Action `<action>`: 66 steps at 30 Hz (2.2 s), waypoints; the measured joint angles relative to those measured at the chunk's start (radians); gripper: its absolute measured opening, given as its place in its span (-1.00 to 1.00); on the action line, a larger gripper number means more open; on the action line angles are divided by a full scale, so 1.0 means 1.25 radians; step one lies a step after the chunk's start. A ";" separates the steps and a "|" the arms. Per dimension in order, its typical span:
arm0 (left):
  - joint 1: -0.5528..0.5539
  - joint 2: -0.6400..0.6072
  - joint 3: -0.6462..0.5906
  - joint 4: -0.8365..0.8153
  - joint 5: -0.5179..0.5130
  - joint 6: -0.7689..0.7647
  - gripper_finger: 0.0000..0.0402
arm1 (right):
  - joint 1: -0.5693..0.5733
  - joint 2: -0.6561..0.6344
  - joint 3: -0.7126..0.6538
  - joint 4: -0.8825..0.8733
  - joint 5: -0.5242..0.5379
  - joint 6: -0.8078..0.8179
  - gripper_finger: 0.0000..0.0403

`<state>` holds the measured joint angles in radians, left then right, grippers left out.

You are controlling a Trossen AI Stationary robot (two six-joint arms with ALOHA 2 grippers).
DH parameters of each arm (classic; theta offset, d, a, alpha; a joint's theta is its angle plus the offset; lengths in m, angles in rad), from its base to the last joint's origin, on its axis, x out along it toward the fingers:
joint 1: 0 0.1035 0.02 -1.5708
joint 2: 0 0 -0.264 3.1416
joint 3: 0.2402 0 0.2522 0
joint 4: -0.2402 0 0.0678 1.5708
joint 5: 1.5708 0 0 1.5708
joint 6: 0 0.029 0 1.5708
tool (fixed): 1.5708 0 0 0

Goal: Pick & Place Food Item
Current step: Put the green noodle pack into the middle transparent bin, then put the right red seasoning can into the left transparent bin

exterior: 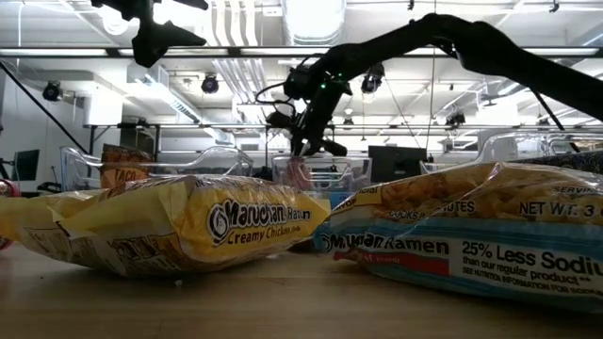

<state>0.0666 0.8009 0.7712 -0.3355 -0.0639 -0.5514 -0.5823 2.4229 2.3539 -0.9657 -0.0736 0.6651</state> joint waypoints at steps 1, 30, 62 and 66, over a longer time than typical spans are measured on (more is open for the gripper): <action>0.000 0.000 0.000 0.000 0.000 0.000 0.28 | 0.000 -0.002 0.000 0.000 0.005 -0.006 -0.96; 0.000 0.000 0.000 0.001 0.000 0.000 0.28 | 0.001 -0.001 -0.001 0.004 0.019 -0.036 -0.96; 0.000 0.000 0.000 -0.006 0.000 -0.005 0.28 | 0.008 -0.046 -0.002 -0.019 -0.053 -0.161 0.00; 0.000 0.000 0.000 -0.006 0.000 -0.005 0.28 | 0.014 -0.092 -0.002 -0.025 -0.061 -0.230 0.00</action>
<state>0.0666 0.8009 0.7712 -0.3428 -0.0639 -0.5579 -0.5643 2.3077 2.3520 -0.9971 -0.1494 0.3774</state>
